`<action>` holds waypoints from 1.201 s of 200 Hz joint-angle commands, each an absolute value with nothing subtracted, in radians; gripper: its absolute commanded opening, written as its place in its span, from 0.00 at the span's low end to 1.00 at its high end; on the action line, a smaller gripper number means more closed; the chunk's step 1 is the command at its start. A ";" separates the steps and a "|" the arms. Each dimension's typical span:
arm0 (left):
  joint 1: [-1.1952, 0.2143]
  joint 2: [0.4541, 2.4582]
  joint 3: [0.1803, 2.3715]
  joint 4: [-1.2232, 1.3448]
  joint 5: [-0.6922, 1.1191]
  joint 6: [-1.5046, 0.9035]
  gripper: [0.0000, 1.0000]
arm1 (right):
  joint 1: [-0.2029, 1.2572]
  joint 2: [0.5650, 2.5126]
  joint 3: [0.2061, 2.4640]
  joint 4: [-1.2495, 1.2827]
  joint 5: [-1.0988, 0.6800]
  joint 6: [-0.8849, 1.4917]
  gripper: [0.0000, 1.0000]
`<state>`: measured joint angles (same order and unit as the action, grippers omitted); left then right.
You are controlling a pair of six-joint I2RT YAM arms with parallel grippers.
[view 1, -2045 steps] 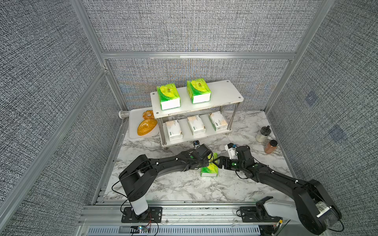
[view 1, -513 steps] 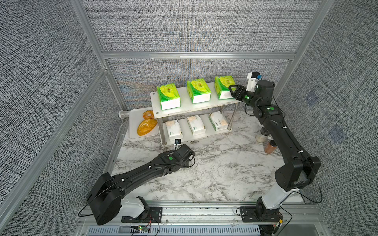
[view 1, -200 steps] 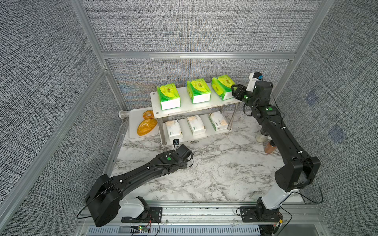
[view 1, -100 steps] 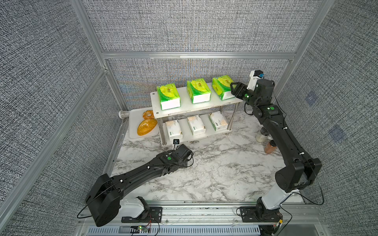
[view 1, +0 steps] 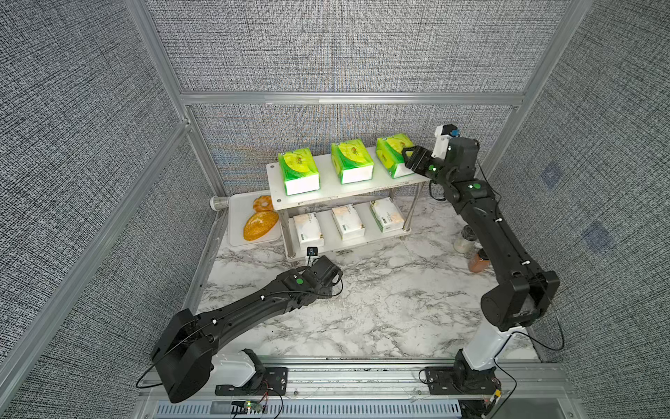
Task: Place the tissue boxes on the shelf by color
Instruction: Place a box of tissues on the shelf.
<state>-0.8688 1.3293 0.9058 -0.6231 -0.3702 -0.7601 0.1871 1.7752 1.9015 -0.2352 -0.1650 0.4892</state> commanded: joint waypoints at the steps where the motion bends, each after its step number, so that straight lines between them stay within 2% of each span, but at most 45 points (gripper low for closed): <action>1: -0.868 1.323 0.907 -0.628 -0.385 -0.761 0.76 | 0.187 1.770 1.887 -0.248 -0.157 0.481 0.69; 28: -0.868 1.324 0.908 -0.628 -0.385 -0.759 0.76 | 0.187 1.761 1.876 -0.242 -0.136 0.489 0.62; 58: -0.868 1.330 0.911 -0.627 -0.384 -0.758 0.76 | 0.186 1.737 1.842 -0.216 -0.101 0.504 0.59; 240: -0.867 1.327 0.914 -0.634 -0.390 -0.759 0.76 | 0.188 1.815 1.939 -0.251 -0.111 0.498 0.59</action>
<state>-0.8680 1.3323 0.9123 -0.6239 -0.3706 -0.7597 0.1837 1.8095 1.9324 -0.2169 -0.1032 0.5014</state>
